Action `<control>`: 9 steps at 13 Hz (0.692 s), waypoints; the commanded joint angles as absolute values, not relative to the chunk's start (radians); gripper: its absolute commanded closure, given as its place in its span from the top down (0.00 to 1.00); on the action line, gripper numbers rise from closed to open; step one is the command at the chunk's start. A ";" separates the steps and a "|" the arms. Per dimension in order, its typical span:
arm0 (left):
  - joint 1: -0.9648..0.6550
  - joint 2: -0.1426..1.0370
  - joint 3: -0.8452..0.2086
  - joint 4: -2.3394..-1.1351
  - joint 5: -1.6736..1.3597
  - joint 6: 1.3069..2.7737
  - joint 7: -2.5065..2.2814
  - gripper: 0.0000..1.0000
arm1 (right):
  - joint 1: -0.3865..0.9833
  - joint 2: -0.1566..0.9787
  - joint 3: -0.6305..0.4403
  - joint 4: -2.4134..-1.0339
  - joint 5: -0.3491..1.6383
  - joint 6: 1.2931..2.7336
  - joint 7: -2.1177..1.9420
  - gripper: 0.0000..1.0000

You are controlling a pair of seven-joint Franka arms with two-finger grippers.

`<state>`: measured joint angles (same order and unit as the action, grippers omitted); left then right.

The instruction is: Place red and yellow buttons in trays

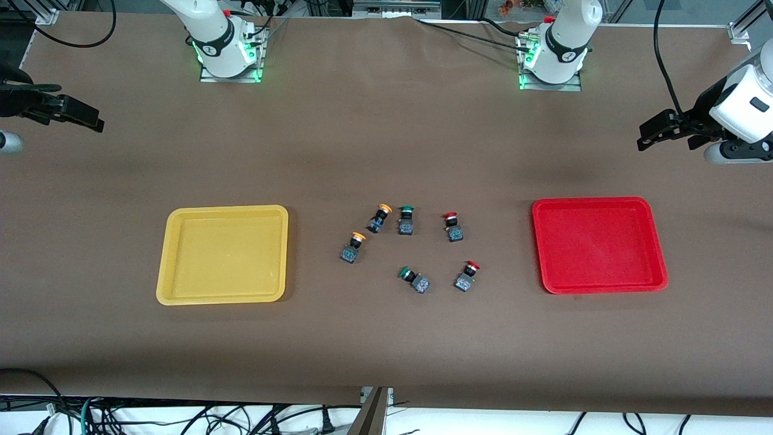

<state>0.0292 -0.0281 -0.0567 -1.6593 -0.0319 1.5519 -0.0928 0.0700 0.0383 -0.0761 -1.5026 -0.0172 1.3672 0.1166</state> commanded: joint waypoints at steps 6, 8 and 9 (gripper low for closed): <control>0.026 -0.012 -0.061 -1.612 0.011 1.532 -0.086 1.00 | 0.063 0.072 -0.063 -1.489 -0.020 1.374 0.117 1.00; 0.028 -0.012 -0.061 -1.612 0.011 1.532 -0.084 1.00 | 0.071 0.107 -0.057 -1.494 -0.020 1.420 0.117 1.00; 0.031 -0.011 -0.061 -1.612 0.005 1.532 -0.084 1.00 | 0.075 0.164 -0.057 -1.491 -0.018 1.431 0.117 1.00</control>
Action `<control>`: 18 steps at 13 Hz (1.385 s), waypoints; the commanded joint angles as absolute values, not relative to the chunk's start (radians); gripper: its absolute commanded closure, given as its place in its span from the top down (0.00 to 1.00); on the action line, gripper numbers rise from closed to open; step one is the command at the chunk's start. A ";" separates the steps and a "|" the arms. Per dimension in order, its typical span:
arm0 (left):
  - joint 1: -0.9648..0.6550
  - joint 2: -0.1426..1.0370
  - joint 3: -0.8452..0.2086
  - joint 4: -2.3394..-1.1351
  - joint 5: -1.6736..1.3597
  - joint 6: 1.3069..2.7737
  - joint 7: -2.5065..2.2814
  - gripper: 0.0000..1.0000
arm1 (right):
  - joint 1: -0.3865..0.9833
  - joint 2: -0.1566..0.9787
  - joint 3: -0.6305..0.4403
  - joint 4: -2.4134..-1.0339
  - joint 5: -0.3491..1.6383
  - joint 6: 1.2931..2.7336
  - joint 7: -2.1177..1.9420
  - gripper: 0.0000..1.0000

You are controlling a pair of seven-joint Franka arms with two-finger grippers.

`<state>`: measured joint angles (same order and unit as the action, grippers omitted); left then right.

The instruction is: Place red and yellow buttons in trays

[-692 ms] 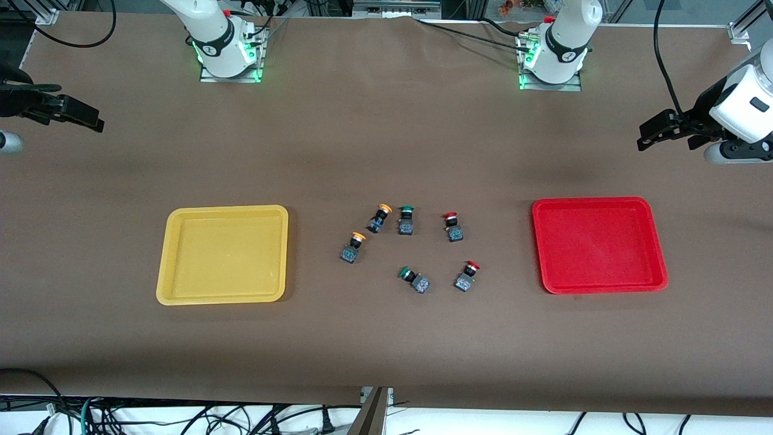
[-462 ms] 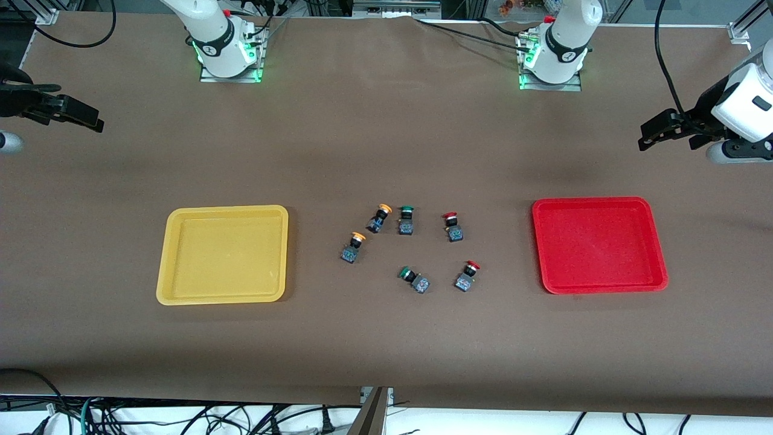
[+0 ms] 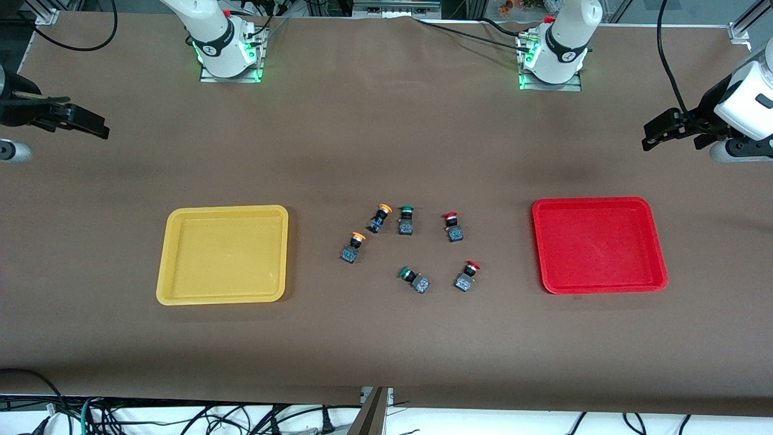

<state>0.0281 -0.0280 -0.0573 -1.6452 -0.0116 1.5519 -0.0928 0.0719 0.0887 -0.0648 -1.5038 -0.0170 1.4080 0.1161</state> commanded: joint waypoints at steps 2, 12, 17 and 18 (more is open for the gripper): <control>0.023 -0.005 -0.061 -1.612 0.000 1.529 -0.087 1.00 | 0.090 0.215 -0.054 -1.493 -0.015 1.498 0.115 1.00; -0.121 0.469 -0.075 -1.453 -0.038 1.700 -0.086 1.00 | 0.379 0.535 -0.049 -1.489 0.110 1.984 0.608 1.00; -0.236 0.667 -0.077 -1.416 -0.043 2.124 -0.086 1.00 | 0.554 0.724 -0.055 -1.425 0.094 2.207 0.868 1.00; -0.251 0.701 -0.077 -1.408 -0.043 2.200 -0.086 1.00 | 0.572 0.760 -0.057 -1.386 0.086 2.212 0.897 1.00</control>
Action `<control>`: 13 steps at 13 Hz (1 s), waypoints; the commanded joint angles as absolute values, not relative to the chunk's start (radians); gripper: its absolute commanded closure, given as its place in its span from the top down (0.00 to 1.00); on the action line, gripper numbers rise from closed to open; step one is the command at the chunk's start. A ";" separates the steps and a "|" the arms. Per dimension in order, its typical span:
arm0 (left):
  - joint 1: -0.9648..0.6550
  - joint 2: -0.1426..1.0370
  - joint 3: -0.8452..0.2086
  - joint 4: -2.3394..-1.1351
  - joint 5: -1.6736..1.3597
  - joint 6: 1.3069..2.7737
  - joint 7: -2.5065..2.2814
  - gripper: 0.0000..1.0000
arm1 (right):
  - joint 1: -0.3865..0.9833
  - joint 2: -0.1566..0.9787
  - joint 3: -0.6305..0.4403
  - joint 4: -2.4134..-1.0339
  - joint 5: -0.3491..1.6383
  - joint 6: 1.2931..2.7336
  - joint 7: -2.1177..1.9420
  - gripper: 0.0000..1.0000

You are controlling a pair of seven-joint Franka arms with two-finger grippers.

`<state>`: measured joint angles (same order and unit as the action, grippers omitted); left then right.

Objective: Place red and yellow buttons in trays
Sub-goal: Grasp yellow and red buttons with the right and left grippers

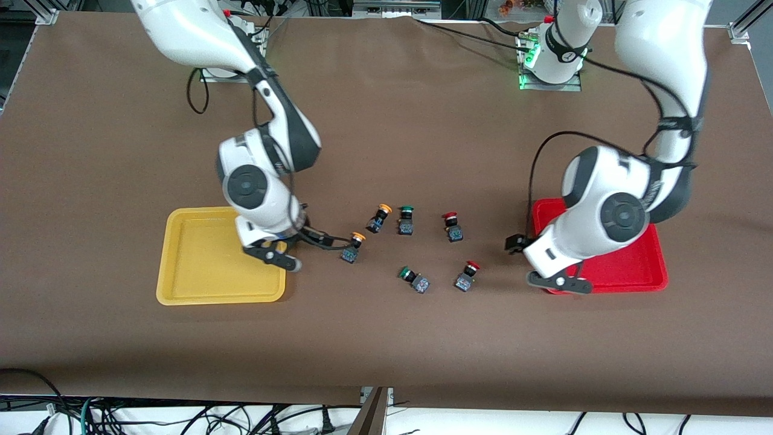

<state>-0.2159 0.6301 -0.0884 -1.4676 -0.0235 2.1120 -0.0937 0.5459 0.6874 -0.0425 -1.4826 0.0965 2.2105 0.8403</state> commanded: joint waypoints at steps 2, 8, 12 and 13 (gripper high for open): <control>-0.311 0.744 -0.077 -1.407 -0.041 2.272 -0.103 1.00 | 0.597 0.823 -0.057 -1.326 0.069 2.220 0.936 1.00; -0.353 0.851 -0.071 -1.410 0.057 2.434 -0.087 1.00 | 0.629 0.931 -0.058 -1.302 0.038 2.371 0.940 0.99; -0.360 0.911 -0.072 -1.410 0.114 2.518 -0.100 1.00 | 0.634 0.933 -0.057 -1.305 0.035 2.372 0.934 0.18; -0.367 0.923 -0.072 -1.410 0.118 2.560 -0.101 1.00 | 0.634 0.933 -0.057 -1.307 0.037 2.373 0.933 0.10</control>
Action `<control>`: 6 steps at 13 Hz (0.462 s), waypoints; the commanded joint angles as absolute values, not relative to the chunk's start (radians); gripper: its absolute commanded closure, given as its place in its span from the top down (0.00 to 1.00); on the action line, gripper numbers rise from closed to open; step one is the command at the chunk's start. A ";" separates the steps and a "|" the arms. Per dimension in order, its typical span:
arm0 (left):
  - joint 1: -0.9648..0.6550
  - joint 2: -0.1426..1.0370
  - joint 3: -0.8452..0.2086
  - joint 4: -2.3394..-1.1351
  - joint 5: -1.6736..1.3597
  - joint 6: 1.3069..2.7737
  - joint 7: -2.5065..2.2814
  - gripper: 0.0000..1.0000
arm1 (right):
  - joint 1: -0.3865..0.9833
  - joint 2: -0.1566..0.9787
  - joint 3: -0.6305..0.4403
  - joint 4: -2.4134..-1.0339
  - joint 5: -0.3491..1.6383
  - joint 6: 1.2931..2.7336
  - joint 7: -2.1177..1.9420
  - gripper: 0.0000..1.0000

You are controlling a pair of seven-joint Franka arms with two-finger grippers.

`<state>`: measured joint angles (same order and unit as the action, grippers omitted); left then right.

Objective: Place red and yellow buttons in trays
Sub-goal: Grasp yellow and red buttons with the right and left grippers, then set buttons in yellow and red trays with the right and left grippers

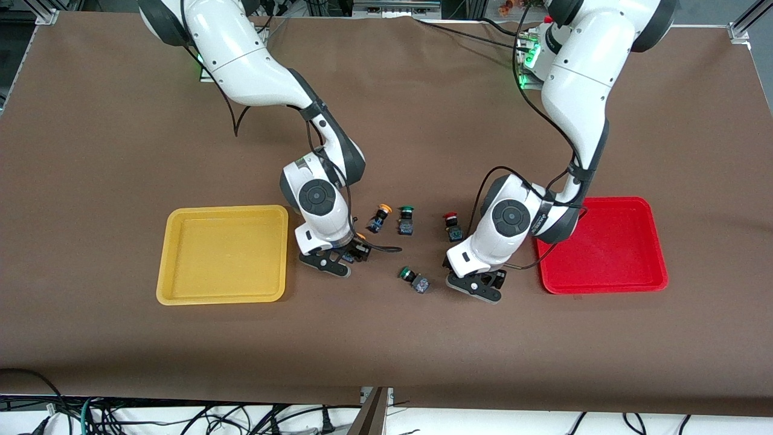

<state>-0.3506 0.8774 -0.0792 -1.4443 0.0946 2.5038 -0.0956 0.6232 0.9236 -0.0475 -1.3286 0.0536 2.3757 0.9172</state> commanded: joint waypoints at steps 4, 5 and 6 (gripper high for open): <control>-0.364 0.924 -0.072 -1.414 0.121 2.582 -0.089 0.53 | 0.516 0.847 -0.051 -1.302 0.051 2.230 0.731 0.04; -0.365 0.920 -0.072 -1.420 0.121 2.582 -0.090 0.33 | 0.474 0.806 -0.052 -1.304 0.052 2.145 0.624 0.04; -0.359 0.919 -0.072 -1.427 0.121 2.580 -0.089 0.20 | 0.416 0.781 -0.054 -1.304 0.054 2.067 0.506 0.04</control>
<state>-0.3583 0.9146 -0.0779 -1.4366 0.0997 2.5851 -0.0941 0.5106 0.8565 -0.0731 -1.2861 0.0506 2.1902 0.6751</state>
